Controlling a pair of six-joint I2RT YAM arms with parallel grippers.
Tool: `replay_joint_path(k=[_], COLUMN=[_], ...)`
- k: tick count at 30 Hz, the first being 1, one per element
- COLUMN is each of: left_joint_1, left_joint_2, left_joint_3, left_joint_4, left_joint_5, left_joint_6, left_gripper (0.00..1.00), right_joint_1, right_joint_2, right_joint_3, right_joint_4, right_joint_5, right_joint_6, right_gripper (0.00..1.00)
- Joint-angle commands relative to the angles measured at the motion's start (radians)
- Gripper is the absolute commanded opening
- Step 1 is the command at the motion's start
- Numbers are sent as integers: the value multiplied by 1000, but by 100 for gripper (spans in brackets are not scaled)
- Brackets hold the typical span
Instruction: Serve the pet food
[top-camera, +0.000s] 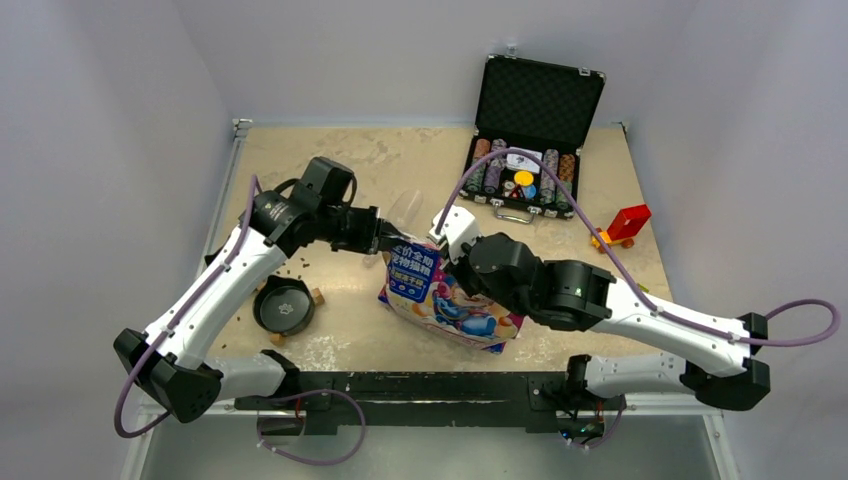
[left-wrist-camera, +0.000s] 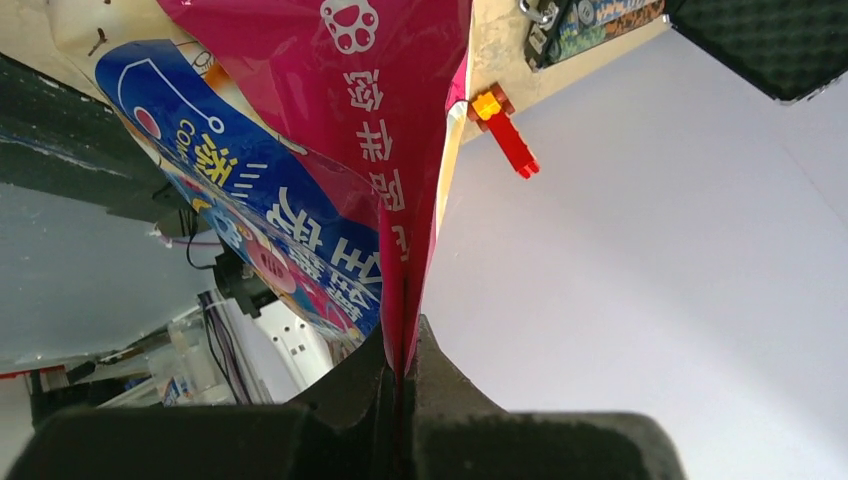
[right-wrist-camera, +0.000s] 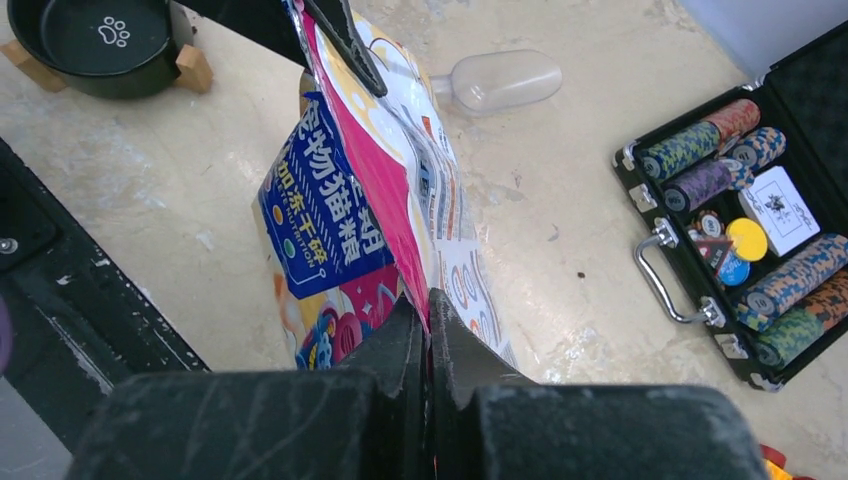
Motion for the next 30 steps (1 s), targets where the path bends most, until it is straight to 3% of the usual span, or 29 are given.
replay_joint_path(k=[1, 3, 4, 6, 9, 14, 18, 19, 21, 23, 26, 30], left_joint_1=[120, 134, 143, 166, 209, 256, 261, 254, 220, 172, 107, 6], left_joint_2=[-24, -11, -8, -8, -20, -41, -46, -44, -39, -36, -47, -66], left_joint_3=[70, 90, 104, 131, 137, 135, 115, 109, 117, 141, 150, 76], left_joint_4=[41, 32, 16, -18, -43, -75, -26, -8, 10, 1, -1, 38], left_joint_5=[-129, -117, -121, -132, -134, -130, -102, -82, -69, -75, -76, -86], left_joint_6=[-7, 9, 21, 45, 69, 96, 135, 146, 165, 186, 187, 127], left_gripper=[0, 0, 0, 0, 0, 0, 0, 9, 46, 72, 83, 85], right_joint_1=[-29, -31, -32, -44, -64, -72, -72, -72, -72, -72, -72, -73], right_joint_2=[-113, -81, -56, 3, 14, -135, -244, -235, -191, -140, -77, -46], right_joint_3=[-45, -51, -46, -17, -26, -103, -113, -94, -50, -5, 55, 97], right_joint_4=[-243, -197, -182, -201, -216, -210, -169, -173, -168, -143, -110, -101], right_joint_5=[152, 157, 179, 193, 193, 213, 132, 98, 31, -1, -22, -83], right_joint_6=[-20, -62, -86, -95, -92, -48, -85, -86, -89, -96, -113, -139], right_gripper=[4, 16, 18, 14, 0, 0, 0, 0, 0, 0, 0, 0])
